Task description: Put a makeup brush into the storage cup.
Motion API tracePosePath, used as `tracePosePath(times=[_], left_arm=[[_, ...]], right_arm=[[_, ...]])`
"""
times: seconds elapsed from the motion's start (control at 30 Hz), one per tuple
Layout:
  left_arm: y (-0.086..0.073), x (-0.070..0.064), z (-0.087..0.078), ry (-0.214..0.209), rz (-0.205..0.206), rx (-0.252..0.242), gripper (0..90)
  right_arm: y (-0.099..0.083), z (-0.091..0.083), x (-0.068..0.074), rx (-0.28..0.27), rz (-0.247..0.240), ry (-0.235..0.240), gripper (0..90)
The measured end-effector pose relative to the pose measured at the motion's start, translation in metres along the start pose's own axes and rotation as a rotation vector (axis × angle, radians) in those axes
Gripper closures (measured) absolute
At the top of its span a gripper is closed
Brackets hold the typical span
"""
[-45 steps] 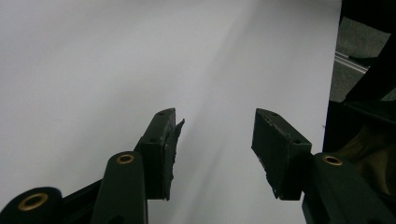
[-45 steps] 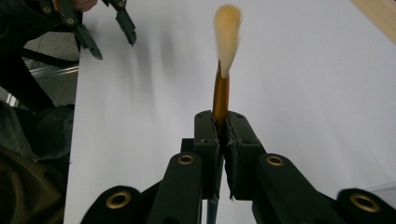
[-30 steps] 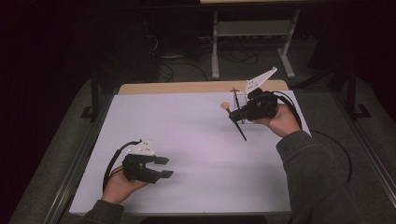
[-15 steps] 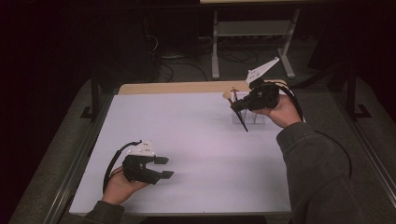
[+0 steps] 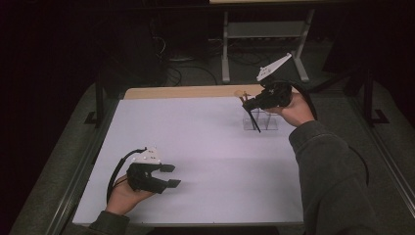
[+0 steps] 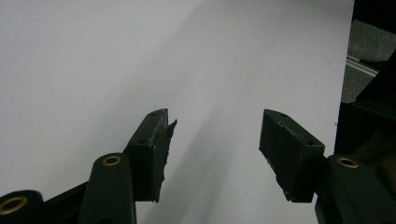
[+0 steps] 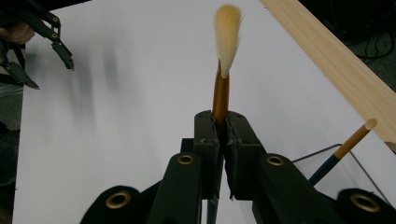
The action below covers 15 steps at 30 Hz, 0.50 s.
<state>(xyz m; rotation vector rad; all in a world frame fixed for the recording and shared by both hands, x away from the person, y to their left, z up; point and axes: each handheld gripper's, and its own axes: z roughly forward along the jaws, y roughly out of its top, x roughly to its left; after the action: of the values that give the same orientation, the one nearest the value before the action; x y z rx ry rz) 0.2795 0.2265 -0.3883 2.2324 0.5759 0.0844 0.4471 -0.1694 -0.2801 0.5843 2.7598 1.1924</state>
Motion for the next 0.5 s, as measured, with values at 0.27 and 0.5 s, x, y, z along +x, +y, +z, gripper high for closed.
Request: tracePosePath(times=[0.27,0.5], left_arm=[[-0.001,0.001,-0.002,0.004,0.010,-0.005,41.2],[-0.001,0.001,-0.004,0.006,0.005,-0.008,40.2]], right_arm=[[0.004,0.000,-0.010,0.010,0.009,-0.015,83.0],[0.011,-0.005,-0.019,0.005,0.015,-0.033,83.0]])
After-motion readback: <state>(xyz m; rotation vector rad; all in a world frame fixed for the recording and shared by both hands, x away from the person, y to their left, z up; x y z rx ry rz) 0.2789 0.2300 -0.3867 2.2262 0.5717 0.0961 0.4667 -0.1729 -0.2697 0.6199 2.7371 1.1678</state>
